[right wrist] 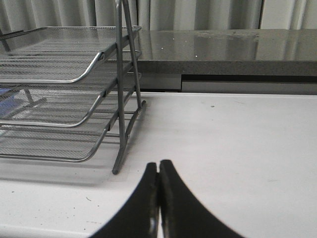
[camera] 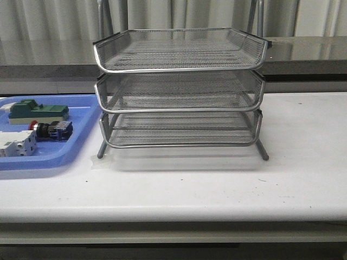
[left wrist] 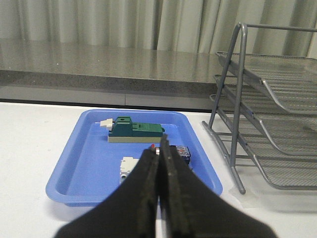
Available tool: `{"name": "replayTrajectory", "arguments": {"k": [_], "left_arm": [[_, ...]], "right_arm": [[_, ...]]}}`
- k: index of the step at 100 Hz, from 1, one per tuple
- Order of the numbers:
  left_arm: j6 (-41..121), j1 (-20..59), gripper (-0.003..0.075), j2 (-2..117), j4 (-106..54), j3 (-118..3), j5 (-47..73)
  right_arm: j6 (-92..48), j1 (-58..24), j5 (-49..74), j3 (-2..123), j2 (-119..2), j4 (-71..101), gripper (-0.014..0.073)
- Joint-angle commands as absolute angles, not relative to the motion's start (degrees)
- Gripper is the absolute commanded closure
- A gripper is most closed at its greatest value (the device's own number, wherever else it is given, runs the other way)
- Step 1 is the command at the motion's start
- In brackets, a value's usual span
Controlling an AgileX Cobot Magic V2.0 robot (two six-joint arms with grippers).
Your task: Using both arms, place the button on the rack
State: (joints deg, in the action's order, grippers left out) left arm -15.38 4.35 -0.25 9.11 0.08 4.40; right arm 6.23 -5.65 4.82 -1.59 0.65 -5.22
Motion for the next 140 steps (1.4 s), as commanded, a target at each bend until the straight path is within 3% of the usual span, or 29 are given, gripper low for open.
{"name": "replayTrajectory", "arguments": {"k": [1,62,98,140], "left_arm": [[-15.25,4.27,0.074,-2.04,8.75,2.56,-0.6],[-15.25,4.27,0.074,-2.04,8.75,2.56,-0.6],[-15.25,4.27,0.074,-2.04,8.75,2.56,-0.6],[-15.25,4.27,0.074,-2.04,8.75,2.56,-0.6]], "right_arm": [[5.93,-5.3,0.0,-0.57,1.77,-5.4,0.0654],[5.93,-5.3,0.0,-0.57,1.77,-5.45,0.0654],[5.93,-5.3,-5.89,0.04,1.77,-5.21,0.0654],[5.93,-5.3,17.45,17.99,-10.15,1.16,0.0654]]}}
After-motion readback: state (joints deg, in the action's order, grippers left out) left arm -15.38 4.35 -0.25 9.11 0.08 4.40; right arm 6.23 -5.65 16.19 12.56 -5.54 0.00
